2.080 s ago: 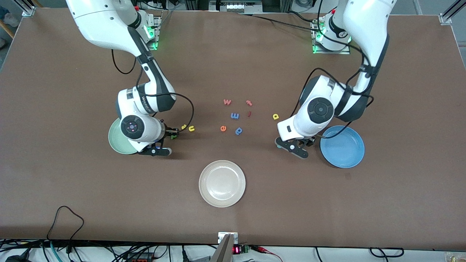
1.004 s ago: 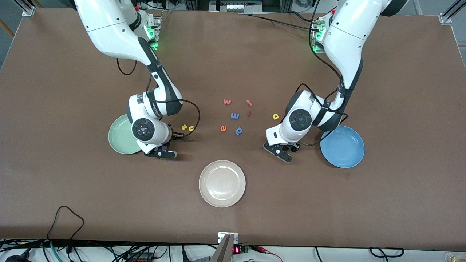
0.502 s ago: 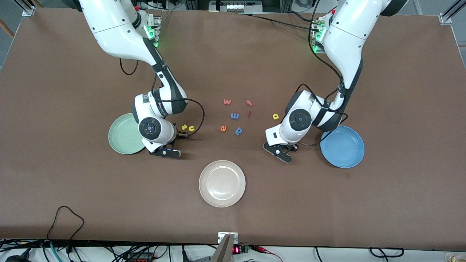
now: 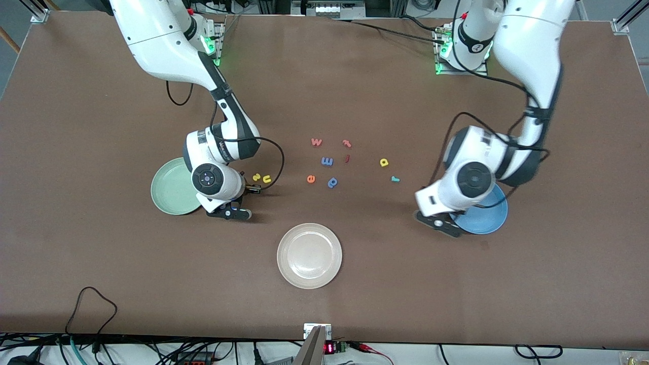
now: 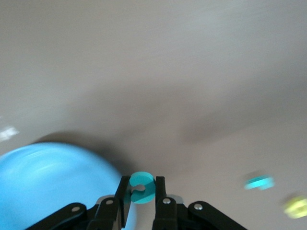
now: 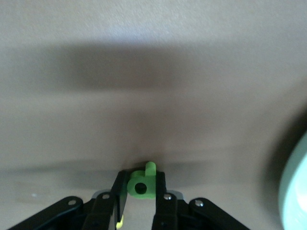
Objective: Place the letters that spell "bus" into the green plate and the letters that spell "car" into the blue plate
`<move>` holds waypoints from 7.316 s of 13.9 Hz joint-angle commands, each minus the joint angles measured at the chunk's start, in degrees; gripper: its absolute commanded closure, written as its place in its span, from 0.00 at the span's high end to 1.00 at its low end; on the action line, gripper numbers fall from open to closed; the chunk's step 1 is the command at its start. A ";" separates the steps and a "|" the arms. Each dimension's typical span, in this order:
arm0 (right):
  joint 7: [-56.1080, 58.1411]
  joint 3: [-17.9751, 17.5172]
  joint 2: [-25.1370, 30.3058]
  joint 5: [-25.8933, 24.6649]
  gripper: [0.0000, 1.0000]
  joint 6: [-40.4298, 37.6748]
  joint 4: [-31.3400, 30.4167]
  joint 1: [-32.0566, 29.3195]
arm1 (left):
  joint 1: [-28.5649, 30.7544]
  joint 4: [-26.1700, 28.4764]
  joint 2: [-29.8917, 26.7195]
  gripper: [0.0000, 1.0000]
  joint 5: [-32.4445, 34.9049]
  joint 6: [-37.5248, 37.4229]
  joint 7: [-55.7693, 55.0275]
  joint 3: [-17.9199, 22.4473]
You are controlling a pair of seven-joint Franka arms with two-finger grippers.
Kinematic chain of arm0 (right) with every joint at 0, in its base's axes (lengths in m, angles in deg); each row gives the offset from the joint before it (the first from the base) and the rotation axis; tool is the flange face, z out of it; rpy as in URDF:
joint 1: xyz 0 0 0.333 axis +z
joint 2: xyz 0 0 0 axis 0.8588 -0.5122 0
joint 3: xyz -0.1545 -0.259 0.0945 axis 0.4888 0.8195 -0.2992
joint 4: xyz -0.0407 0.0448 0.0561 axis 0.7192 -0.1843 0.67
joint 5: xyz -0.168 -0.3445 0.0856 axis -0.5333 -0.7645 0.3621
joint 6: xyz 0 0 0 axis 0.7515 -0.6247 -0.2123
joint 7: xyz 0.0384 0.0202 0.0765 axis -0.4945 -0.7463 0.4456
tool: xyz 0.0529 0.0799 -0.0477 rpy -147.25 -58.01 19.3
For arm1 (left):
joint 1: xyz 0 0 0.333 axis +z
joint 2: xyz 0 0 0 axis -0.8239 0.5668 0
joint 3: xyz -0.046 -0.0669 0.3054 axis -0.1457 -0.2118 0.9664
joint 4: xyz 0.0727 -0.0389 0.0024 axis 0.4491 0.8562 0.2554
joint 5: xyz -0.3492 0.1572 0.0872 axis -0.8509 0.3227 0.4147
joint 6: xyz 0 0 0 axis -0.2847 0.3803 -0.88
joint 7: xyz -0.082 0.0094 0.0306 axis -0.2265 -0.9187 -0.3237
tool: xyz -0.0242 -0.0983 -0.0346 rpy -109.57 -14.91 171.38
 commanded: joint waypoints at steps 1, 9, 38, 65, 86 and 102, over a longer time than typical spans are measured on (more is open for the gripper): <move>1.54 3.25 8.47 -0.78 0.09 -5.59 -4.19 0.32 | 6.10 1.46 0.20 0.15 2.10 -0.37 4.08 -0.40; 20.09 12.06 14.65 -2.72 0.11 5.35 -20.11 -1.52 | 8.06 4.28 -0.31 1.00 1.92 -0.54 5.76 -1.19; 4.01 8.36 6.21 4.49 0.68 11.10 -13.79 14.38 | 1.02 18.95 0.74 0.34 6.40 20.29 -25.17 -14.99; 21.55 23.02 12.53 2.64 0.03 -1.29 -14.30 13.95 | 13.95 24.12 -3.66 0.88 10.79 16.56 -44.15 -31.87; 9.30 25.24 5.26 22.47 0.64 10.22 -11.96 28.18 | 19.46 16.35 -5.42 0.17 16.95 2.25 -34.19 -32.04; 7.35 24.89 -2.40 23.74 0.64 11.72 -7.64 31.70 | 30.38 -10.28 -7.53 1.00 12.30 -26.09 -11.29 -32.75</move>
